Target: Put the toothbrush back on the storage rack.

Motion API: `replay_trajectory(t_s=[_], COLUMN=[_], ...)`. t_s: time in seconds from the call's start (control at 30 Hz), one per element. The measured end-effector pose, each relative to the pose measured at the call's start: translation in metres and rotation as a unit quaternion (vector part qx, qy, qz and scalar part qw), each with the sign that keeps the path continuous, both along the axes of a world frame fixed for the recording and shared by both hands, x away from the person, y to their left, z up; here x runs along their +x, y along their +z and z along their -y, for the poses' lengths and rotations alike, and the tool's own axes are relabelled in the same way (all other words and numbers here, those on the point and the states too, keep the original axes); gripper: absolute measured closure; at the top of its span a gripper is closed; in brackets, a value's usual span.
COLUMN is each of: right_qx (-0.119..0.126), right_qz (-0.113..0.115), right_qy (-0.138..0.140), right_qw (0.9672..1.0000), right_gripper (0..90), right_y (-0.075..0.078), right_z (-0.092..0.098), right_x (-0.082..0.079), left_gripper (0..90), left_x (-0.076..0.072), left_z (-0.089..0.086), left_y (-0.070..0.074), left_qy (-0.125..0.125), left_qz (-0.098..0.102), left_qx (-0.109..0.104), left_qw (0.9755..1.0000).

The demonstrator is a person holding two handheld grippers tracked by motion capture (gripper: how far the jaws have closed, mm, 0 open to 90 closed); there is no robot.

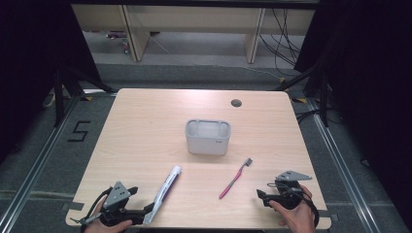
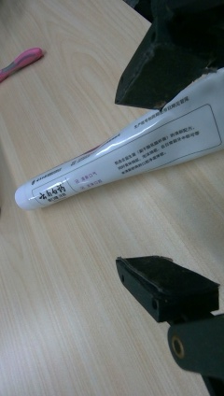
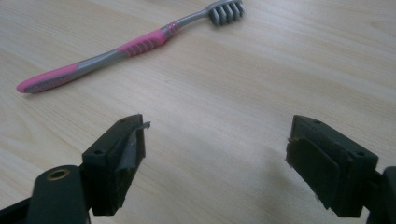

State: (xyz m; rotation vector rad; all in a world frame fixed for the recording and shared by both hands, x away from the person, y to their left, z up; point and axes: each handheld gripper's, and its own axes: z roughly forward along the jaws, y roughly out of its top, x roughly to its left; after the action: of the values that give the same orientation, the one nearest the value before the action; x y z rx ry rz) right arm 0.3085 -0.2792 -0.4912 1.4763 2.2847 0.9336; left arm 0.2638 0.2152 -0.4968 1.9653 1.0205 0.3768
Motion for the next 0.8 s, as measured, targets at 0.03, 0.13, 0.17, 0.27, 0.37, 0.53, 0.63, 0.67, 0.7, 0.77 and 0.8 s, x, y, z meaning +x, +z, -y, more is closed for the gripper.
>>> replay_trajectory(t_s=[0.03, 0.13, 0.17, 0.27, 0.37, 0.53, 0.63, 0.67, 0.7, 0.77, 0.8], right_qx=[-0.001, -0.002, 0.003, 0.013, 0.030, 0.014, 0.011, 0.011, 0.011, 0.006, 0.004], right_qz=[0.005, 0.017, 0.003, 0.017, 0.012, 0.039, 0.041, 0.051, 0.046, 0.055, 0.055], right_qy=[0.001, 0.010, 0.003, 0.013, 0.006, 0.050, 0.042, 0.060, 0.051, 0.058, 0.058], right_qw=[1.0000, 0.9998, 1.0000, 0.9997, 0.9995, 0.9979, 0.9982, 0.9968, 0.9976, 0.9967, 0.9968], right_gripper=[20.0, 20.7, 20.9, 23.6, 25.4, 30.6, 33.3, 34.5, 36.8, 38.2, 39.1], right_y=[0.000, 0.000, 0.001, 0.001, 0.003, 0.004, 0.007, 0.006, 0.007, 0.007, 0.008], right_z=[0.000, 0.001, -0.001, -0.001, -0.005, -0.003, -0.006, -0.006, -0.008, -0.011, -0.013], right_x=[0.000, 0.001, 0.000, 0.001, -0.001, 0.004, 0.002, 0.004, 0.002, 0.003, 0.003], left_gripper=[16.7, 16.7, 16.7, 16.7, 16.7, 16.7, 16.7, 16.7, 16.7, 16.7, 16.7], left_x=[0.000, 0.000, 0.000, 0.000, 0.000, 0.000, 0.000, 0.000, 0.000, 0.001, 0.001], left_z=[0.000, 0.000, 0.000, -0.002, -0.002, -0.002, -0.001, -0.001, -0.001, -0.001, 0.000], left_y=[-0.001, -0.001, -0.001, 0.000, 0.000, 0.000, -0.001, -0.001, -0.001, -0.001, -0.001], left_qy=[0.001, -0.001, -0.002, -0.009, -0.009, -0.007, 0.001, 0.000, 0.000, 0.001, 0.003], left_qz=[-0.001, -0.001, -0.001, -0.001, -0.001, -0.003, 0.000, -0.001, -0.001, -0.002, -0.001], left_qx=[-0.001, 0.002, 0.003, 0.014, 0.014, 0.016, 0.002, 0.003, 0.002, 0.002, 0.000], left_qw=[1.0000, 1.0000, 1.0000, 0.9999, 0.9999, 0.9999, 1.0000, 1.0000, 1.0000, 1.0000, 1.0000])
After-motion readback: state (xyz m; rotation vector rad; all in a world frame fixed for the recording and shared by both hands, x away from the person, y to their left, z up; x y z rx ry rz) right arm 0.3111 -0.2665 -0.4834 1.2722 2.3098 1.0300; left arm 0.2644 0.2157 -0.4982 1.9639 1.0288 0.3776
